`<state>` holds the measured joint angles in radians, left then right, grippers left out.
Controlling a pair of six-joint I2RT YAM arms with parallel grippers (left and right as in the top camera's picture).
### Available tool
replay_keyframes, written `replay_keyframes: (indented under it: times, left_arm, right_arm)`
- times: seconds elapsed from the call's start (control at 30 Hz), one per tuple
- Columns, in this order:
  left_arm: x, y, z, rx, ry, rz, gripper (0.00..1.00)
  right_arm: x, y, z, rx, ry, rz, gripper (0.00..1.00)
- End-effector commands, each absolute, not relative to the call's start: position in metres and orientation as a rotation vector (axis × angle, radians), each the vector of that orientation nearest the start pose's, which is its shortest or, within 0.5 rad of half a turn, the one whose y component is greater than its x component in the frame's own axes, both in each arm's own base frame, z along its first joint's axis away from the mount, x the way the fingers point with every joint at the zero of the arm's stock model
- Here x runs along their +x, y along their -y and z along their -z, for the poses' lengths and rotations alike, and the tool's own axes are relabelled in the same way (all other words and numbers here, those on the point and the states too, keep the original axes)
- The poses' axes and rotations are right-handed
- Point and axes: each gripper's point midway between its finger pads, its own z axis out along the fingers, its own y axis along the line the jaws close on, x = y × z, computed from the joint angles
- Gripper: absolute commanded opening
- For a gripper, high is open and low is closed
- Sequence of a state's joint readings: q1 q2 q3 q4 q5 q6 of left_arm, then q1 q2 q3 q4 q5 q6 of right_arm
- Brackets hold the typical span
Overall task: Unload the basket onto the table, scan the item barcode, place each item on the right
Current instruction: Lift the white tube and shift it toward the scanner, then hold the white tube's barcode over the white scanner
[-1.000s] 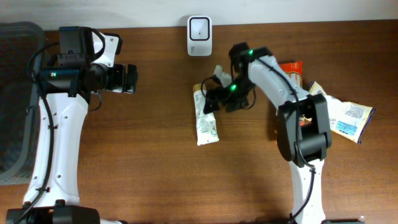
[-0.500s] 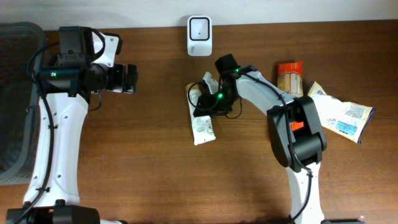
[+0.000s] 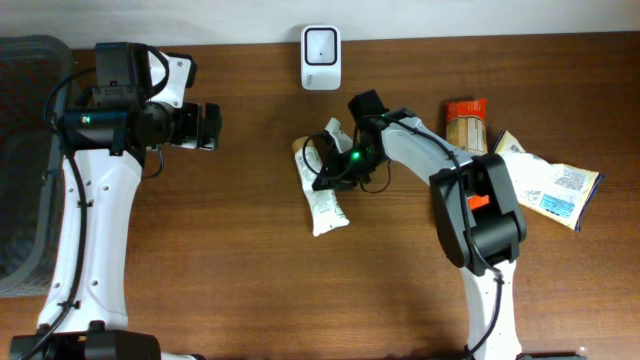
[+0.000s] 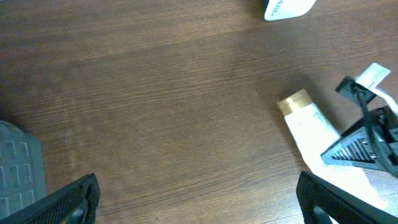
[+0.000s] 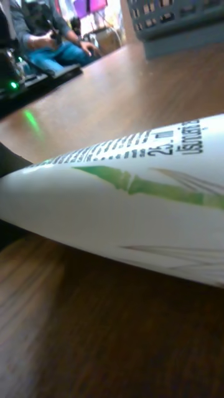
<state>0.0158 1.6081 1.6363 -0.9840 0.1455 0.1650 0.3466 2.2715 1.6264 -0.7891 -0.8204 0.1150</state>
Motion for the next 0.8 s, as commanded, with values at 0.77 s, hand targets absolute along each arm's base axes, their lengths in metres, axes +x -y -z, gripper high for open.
replay_keyframes:
  times: [0.77]
  left_arm:
    - [0.415,0.016,-0.253,0.254,-2.481,0.103,0.99]
  right_arm:
    - [0.341,-0.218,-0.313,-0.538,-2.257,-1.440,0.04]
